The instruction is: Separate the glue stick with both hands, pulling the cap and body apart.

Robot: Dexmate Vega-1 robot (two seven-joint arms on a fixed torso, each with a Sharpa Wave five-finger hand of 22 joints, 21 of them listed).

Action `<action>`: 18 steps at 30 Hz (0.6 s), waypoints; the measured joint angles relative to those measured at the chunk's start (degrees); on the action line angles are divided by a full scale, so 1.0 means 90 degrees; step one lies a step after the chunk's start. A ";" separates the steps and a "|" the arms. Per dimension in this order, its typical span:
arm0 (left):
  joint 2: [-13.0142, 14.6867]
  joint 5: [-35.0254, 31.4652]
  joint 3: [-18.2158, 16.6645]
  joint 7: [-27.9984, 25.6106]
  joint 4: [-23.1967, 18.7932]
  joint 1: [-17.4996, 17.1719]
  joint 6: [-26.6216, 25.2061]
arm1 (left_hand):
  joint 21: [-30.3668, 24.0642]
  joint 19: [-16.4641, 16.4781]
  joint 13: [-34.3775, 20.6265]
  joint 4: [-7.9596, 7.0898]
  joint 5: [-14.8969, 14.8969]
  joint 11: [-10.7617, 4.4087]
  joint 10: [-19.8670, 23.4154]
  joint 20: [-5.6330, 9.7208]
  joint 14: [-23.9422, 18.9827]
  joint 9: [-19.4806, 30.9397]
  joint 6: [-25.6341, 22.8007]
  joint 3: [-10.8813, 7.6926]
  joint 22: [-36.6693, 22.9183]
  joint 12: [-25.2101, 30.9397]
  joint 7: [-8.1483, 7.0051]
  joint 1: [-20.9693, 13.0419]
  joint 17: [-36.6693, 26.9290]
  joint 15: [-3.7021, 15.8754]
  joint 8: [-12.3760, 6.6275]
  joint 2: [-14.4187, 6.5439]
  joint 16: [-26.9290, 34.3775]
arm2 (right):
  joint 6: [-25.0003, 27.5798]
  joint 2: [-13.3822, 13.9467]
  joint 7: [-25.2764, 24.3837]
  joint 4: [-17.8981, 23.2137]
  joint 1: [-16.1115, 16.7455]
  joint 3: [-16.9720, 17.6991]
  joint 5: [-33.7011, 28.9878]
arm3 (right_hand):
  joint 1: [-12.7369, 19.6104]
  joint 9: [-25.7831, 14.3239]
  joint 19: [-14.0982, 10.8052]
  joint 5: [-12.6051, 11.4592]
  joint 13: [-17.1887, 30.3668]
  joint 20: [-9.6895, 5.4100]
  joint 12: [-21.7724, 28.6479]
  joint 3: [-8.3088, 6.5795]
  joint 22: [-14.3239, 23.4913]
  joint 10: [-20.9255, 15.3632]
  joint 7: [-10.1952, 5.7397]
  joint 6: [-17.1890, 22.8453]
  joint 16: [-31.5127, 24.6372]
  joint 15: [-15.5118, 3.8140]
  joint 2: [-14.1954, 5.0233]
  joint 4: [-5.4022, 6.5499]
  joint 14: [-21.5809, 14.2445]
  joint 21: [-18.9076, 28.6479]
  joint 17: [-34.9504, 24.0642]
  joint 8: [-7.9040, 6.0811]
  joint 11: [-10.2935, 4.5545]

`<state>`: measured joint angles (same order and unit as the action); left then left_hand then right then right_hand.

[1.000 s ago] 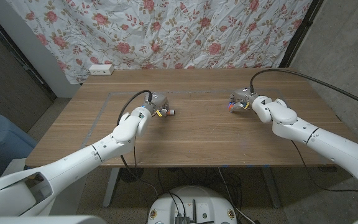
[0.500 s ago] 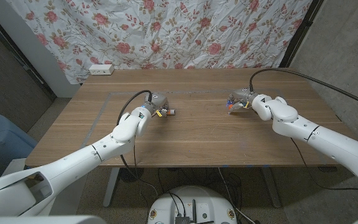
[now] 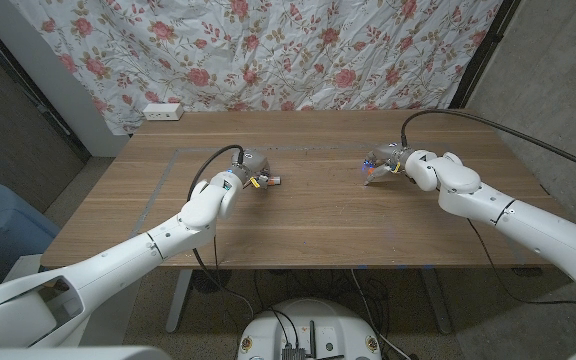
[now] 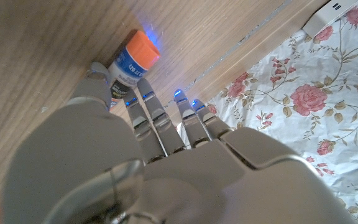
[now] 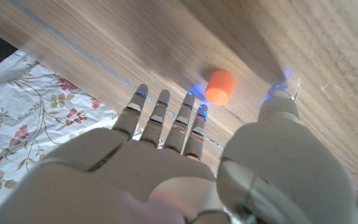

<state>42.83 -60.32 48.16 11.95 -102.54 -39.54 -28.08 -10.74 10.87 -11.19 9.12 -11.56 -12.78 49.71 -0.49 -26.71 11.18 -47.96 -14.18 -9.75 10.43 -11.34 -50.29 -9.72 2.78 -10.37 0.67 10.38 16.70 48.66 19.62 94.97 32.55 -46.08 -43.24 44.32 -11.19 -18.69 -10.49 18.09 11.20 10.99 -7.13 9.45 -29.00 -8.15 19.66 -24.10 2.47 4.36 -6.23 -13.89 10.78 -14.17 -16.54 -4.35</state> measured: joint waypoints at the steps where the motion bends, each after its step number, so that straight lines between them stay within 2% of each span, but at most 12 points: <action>1: 0.0002 -0.0013 0.0002 0.0022 -0.0011 0.0000 -0.0011 | 0.0000 -0.0021 0.0000 -0.0018 0.0000 0.0003 -0.0003 -0.0021 0.0015 0.0000 0.0009 0.0029 0.0000 0.0000 0.0009 0.0000 0.0000 -0.0015 0.0000 0.0000 0.0000 | 0.0003 0.0000 0.0053 0.0007 -0.0003 0.0005 0.0034 | 0.0000 0.0000 0.0022 -0.0016 -0.0003 0.0021 -0.0021 0.0000 0.0000 0.0059 0.0010 -0.0048 0.0032 0.0034 0.0000 0.0000 0.0034 0.0000 0.0008 0.0035 0.0028; 10: -0.0007 -0.0154 0.0029 0.0192 -0.0049 -0.0008 -0.0134 | 0.0000 -0.0138 0.0000 -0.0018 0.0000 0.0001 -0.0597 -0.0040 0.0171 -0.0031 0.0411 0.0082 0.0000 -0.0031 0.0019 0.0168 0.0000 -0.0012 0.0000 0.0168 0.0000 | 0.0018 -0.0009 0.0262 0.0034 -0.0063 0.0014 0.0169 | -0.0142 0.0000 0.0114 -0.0016 -0.0085 0.0114 -0.0021 0.0027 0.0000 0.0383 0.0063 -0.0321 0.0154 0.0205 0.0025 -0.0027 0.0205 -0.0044 0.0008 0.0239 0.0130; 18: -0.0024 -0.0302 0.0052 0.0423 -0.0067 -0.0006 -0.0246 | 0.0000 -0.0332 0.0030 -0.0071 0.0000 0.0018 -0.1166 -0.0105 0.0468 -0.0032 0.0838 0.0135 0.0012 -0.0033 0.0093 0.0387 0.0000 -0.0034 0.0025 0.0254 -0.0027 | 0.0037 -0.0030 0.0347 0.0034 -0.0109 0.0003 0.0230 | -0.0142 0.0031 0.0115 -0.0016 -0.0091 0.0110 -0.0021 0.0027 0.0000 0.0462 0.0109 -0.0381 0.0167 0.0250 0.0025 -0.0027 0.0249 -0.0044 0.0008 0.0290 0.0118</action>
<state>42.62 -63.03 48.63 15.75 -103.14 -39.59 -30.29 -10.74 7.89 -10.91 8.48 -11.56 -12.62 39.21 -1.44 -22.49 10.89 -40.42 -12.97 -9.65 10.13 -10.50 -46.81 -9.72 2.47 -10.15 2.95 10.14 17.04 48.39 22.74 95.28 31.57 -46.06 -41.17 43.05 -10.91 -17.65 -10.64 17.27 12.18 10.80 -6.89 9.45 -24.84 -7.17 16.23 -22.60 4.72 4.58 -6.48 -11.65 10.38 -14.10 -13.93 -3.29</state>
